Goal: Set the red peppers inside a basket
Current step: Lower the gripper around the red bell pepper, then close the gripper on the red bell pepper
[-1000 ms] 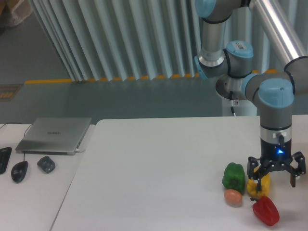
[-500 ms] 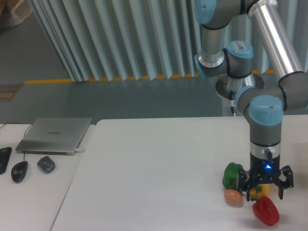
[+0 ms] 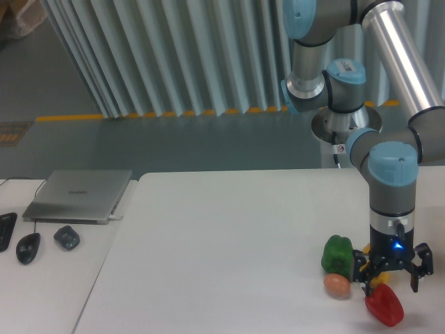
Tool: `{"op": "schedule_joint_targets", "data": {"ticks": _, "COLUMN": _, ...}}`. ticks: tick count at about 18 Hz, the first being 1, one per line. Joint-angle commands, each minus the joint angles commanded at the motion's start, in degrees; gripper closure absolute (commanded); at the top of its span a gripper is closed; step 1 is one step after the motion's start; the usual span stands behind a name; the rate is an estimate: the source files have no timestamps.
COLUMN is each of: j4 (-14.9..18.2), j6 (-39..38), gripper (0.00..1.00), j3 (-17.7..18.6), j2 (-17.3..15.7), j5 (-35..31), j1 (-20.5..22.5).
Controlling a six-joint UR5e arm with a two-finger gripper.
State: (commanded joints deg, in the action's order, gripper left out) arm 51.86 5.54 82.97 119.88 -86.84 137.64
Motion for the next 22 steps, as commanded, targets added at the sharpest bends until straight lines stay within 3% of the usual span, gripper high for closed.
{"op": "schedule_joint_targets", "data": {"ticks": 22, "j4": -0.09, "j6": -1.93, "gripper": 0.00, "j3": 0.26, "j2": 1.85, "j5": -0.17, "j1": -0.44}}
